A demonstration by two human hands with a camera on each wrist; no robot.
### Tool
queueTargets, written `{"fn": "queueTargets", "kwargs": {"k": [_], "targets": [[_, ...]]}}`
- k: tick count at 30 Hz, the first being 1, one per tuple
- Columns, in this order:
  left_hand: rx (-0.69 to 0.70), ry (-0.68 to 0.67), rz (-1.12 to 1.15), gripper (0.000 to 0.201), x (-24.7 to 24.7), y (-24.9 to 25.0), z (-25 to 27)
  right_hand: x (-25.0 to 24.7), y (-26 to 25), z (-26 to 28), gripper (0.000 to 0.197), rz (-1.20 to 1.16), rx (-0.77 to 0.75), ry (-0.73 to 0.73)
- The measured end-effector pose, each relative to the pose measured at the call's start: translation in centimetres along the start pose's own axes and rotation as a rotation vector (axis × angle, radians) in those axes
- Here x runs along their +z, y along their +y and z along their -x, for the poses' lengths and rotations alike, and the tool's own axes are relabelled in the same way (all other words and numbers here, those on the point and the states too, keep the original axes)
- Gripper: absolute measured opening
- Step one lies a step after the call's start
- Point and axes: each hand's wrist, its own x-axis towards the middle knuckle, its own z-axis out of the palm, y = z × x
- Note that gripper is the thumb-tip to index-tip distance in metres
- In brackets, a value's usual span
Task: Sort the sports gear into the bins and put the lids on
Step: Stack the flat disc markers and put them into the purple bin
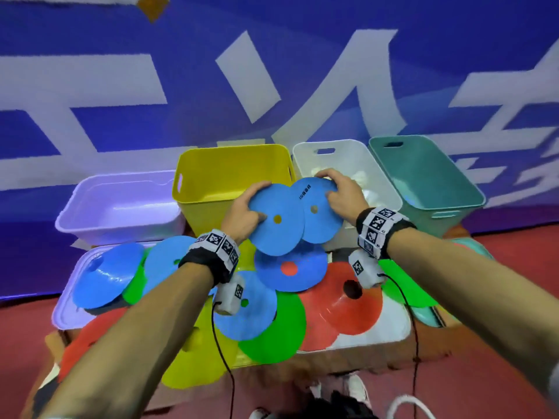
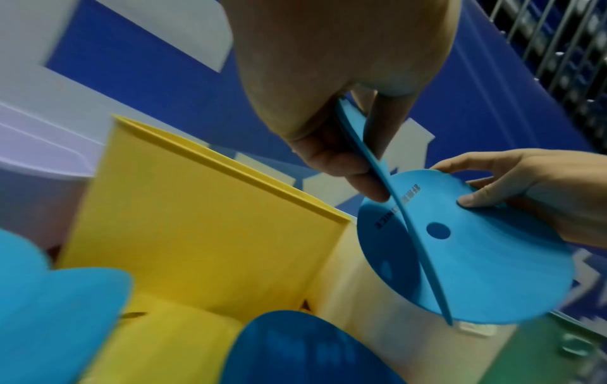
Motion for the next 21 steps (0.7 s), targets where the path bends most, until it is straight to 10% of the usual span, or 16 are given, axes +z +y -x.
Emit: {"fn": "queueTargets", "kwargs": {"k": [21], "targets": [[0.082, -0.121, -0.213, 0.074, 25.7, 6.0, -12.4, -22.9, 21.1, -3.8, 0.052, -0.067, 0.215, 0.270]]}}
